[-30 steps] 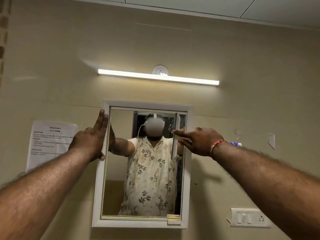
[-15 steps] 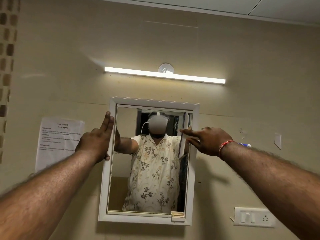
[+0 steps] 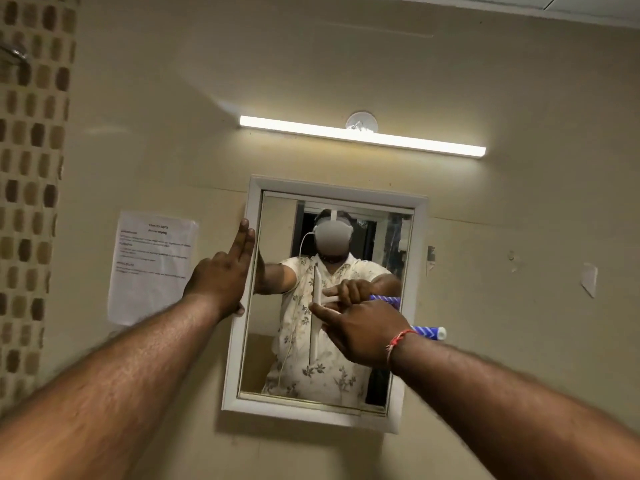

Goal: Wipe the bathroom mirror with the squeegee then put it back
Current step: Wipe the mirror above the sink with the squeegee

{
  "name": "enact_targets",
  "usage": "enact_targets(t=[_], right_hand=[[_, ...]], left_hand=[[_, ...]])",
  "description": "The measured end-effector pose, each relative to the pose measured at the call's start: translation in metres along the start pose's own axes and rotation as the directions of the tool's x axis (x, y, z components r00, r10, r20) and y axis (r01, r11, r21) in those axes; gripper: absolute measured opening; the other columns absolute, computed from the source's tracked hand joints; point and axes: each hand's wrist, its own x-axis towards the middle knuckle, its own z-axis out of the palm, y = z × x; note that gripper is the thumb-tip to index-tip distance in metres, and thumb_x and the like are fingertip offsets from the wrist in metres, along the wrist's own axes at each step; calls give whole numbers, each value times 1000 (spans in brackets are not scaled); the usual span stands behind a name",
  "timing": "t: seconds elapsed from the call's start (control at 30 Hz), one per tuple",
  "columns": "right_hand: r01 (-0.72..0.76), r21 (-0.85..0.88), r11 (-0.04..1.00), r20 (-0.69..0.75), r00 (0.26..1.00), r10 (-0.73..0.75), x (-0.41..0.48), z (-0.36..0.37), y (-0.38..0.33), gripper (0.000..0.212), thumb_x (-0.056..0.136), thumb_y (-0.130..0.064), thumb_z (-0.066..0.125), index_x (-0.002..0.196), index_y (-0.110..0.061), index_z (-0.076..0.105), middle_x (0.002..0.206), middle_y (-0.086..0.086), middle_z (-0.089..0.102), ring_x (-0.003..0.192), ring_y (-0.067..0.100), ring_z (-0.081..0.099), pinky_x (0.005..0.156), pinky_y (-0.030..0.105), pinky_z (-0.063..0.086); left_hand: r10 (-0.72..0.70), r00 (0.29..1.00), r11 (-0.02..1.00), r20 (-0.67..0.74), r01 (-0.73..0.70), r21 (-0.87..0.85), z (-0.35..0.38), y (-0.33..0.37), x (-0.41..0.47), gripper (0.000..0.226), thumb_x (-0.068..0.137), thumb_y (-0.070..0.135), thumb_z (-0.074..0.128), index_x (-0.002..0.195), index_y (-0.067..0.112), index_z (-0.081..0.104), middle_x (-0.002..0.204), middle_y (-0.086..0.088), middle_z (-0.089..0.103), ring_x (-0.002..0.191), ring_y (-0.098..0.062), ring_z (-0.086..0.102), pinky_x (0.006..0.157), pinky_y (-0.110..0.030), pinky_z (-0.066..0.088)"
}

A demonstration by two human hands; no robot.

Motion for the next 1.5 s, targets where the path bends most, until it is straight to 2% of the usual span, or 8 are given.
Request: enact_targets(t=[0.07, 0.17, 0.33, 0.4, 0.53, 0.77, 1.03, 1.5], right_hand=[[-1, 14, 1000, -30, 1000, 2, 18, 11, -3, 56, 112, -52, 28, 167, -41, 23, 111, 8, 76, 84, 30, 71, 67, 43, 60], [32, 12, 999, -77, 997, -31, 30, 31, -28, 57, 112, -52, 27, 167, -41, 23, 115, 10, 77, 82, 31, 72, 58, 36, 45], [18, 47, 999, -115, 993, -13, 49, 43, -54, 57, 113, -50, 29, 168, -38, 23, 89, 5, 74, 65, 24, 60, 50, 30, 26], [15, 75, 997, -100, 995, -7, 55, 46, -62, 57, 114, -50, 28, 169, -38, 21, 83, -1, 67, 61, 20, 51, 48, 30, 29], [27, 113, 993, -75, 997, -19, 66, 51, -70, 58, 114, -49, 28, 169, -35, 19, 79, -3, 60, 61, 18, 57, 55, 36, 53], [17, 72, 997, -77, 997, -11, 85, 55, -87, 58, 114, -48, 26, 169, -35, 19, 68, -7, 47, 54, 15, 47, 48, 30, 30], [-11, 92, 996, -7, 1000, 12, 89, 70, -83, 59, 114, -48, 23, 170, -35, 12, 103, 16, 72, 85, 32, 70, 68, 42, 59], [-1, 43, 999, 84, 997, -2, 93, 59, -91, 60, 116, -40, 29, 171, -33, 9, 125, 22, 70, 119, 46, 66, 89, 49, 56]], left_hand=[[53, 999, 997, -10, -52, 60, 12, -7, -3, 143, 88, 27, 89, 170, 16, -27, 181, -6, -27, 119, -34, 61, 92, -50, 59], [44, 999, 984, -20, -40, 171, 18, -13, -10, 156, 81, 28, 97, 168, 16, -31, 175, -7, -40, 109, -29, 62, 84, -44, 60], [91, 996, 969, 5, -90, 230, 38, -25, -17, 159, 76, 30, 100, 169, 14, -28, 173, -10, -43, 100, -28, 60, 81, -45, 59], [100, 995, 968, 5, -99, 229, 44, -29, -18, 159, 75, 30, 101, 170, 13, -26, 172, -9, -45, 98, -28, 60, 81, -46, 60], [128, 991, 966, -36, -116, 233, 56, -34, -20, 157, 76, 27, 100, 170, 12, -24, 173, -8, -45, 94, -28, 59, 79, -47, 60], [147, 985, 960, -87, -121, 254, 77, -42, -22, 147, 82, 26, 95, 171, 12, -21, 175, -10, -41, 90, -26, 60, 76, -45, 61], [141, 987, 947, -83, -110, 303, 86, -43, -27, 151, 79, 34, 97, 171, 8, -20, 176, -15, -37, 95, -28, 61, 80, -45, 58], [146, 987, 942, -65, -118, 315, 91, -41, -33, 154, 80, 40, 96, 170, 8, -24, 173, -15, -43, 105, -29, 61, 87, -42, 54]])
